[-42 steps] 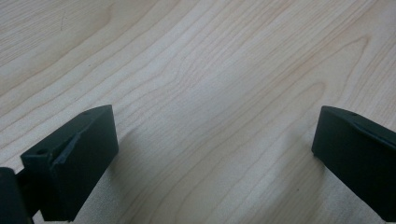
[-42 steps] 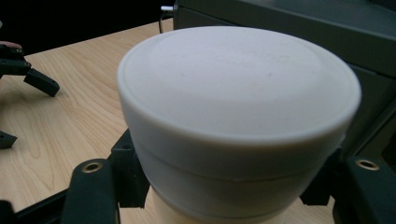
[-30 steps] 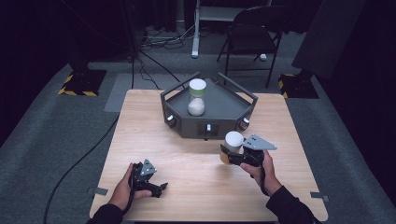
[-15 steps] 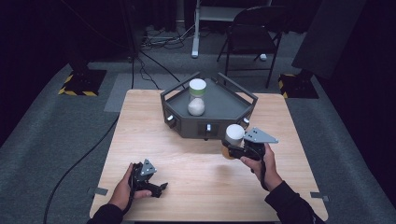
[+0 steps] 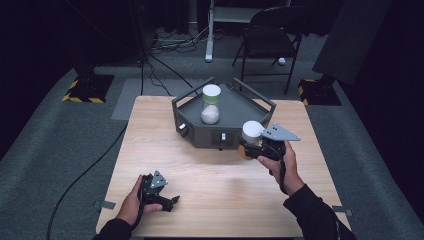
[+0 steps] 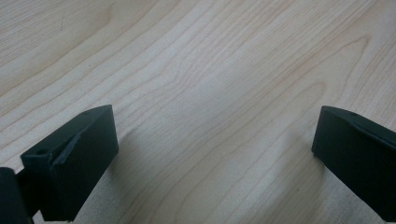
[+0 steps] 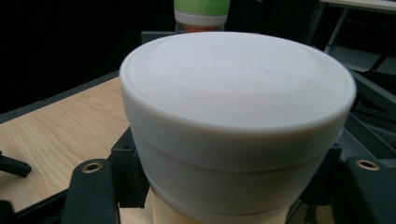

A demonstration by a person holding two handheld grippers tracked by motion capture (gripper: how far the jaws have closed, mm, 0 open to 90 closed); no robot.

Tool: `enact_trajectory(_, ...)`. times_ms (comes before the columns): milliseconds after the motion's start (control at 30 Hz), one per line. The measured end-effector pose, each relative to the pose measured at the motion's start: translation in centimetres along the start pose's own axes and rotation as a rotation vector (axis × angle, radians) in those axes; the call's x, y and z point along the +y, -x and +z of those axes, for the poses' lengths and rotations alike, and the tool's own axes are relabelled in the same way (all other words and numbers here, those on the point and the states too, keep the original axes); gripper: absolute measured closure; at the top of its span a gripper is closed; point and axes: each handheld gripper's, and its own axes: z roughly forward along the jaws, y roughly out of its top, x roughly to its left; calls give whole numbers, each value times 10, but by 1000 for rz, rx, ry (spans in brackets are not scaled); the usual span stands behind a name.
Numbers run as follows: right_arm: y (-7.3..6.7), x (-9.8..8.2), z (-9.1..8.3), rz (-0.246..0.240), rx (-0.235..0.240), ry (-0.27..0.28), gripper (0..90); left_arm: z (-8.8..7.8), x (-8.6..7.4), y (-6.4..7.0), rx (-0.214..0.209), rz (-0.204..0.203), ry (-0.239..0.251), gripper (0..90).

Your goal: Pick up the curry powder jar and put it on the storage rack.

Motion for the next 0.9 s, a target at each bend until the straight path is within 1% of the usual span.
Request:
enact_trajectory(167,3,8,2,-7,-8,5,339,0,0,0,0,3,2,3)
enact_trajectory(333,7,18,3,-3,-26,10,339,0,0,0,0,1,0,3)
enact_trajectory(433,11,24,4,9,-26,16,339,0,0,0,0,1,0,3)
enact_trajectory(500,13,28,5,14,-35,19,339,0,0,0,0,5,4,3)
enact_trajectory(600,13,33,8,14,-58,22,339,0,0,0,0,0,0,3)
enact_trajectory(900,17,46,16,18,-99,40,339,0,0,0,0,0,0,3)
